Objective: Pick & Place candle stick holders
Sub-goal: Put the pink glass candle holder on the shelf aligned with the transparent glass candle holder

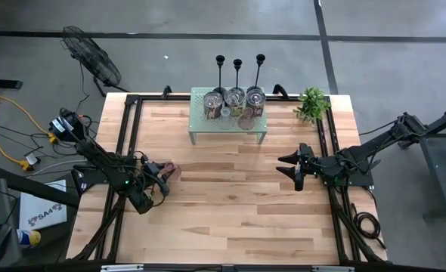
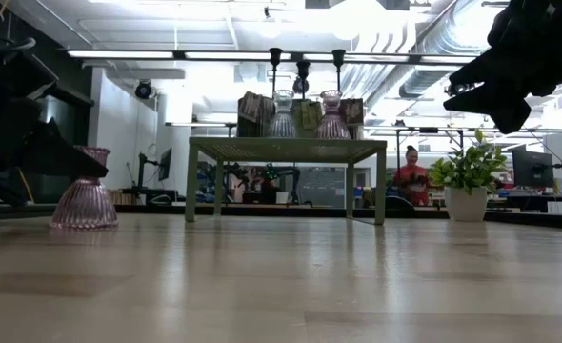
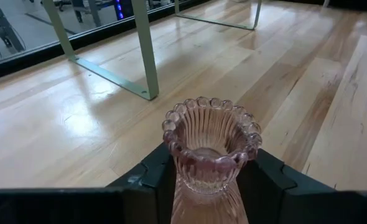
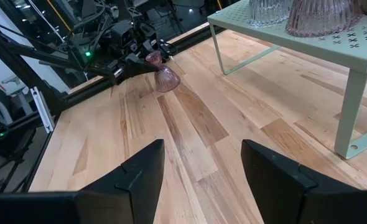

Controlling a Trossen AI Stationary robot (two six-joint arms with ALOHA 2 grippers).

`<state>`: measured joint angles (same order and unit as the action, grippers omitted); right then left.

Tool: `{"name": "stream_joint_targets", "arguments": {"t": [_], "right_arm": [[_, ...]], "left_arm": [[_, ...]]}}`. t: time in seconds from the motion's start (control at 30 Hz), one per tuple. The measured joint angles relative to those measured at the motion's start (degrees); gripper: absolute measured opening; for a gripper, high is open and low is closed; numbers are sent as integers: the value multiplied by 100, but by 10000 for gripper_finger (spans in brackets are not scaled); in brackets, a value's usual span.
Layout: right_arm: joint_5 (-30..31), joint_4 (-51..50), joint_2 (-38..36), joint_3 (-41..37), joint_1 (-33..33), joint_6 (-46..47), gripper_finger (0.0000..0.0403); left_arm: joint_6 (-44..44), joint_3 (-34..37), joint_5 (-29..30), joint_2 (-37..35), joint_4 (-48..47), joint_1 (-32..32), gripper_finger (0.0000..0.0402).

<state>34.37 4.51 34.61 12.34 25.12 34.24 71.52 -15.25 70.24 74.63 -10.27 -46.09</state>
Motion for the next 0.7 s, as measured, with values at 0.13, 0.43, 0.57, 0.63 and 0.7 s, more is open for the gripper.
{"name": "stream_joint_targets", "arguments": {"t": [0.13, 0.43, 0.57, 0.63, 0.7], "right_arm": [[0, 0, 0, 0, -1, 1, 206], [0, 0, 0, 0, 0, 2, 206], [0, 0, -1, 0, -1, 2, 206], [0, 0, 0, 0, 0, 2, 206], [0, 0, 0, 0, -1, 1, 206]], "left_arm": [[120, 0, 7, 0, 15, 0, 134], [92, -236, 330, 0, 70, 0, 119], [70, -435, 485, -26, -23, 0, 118], [-37, -526, 519, -63, -21, 35, 118], [-245, -641, 477, -134, -17, 166, 118]]}}
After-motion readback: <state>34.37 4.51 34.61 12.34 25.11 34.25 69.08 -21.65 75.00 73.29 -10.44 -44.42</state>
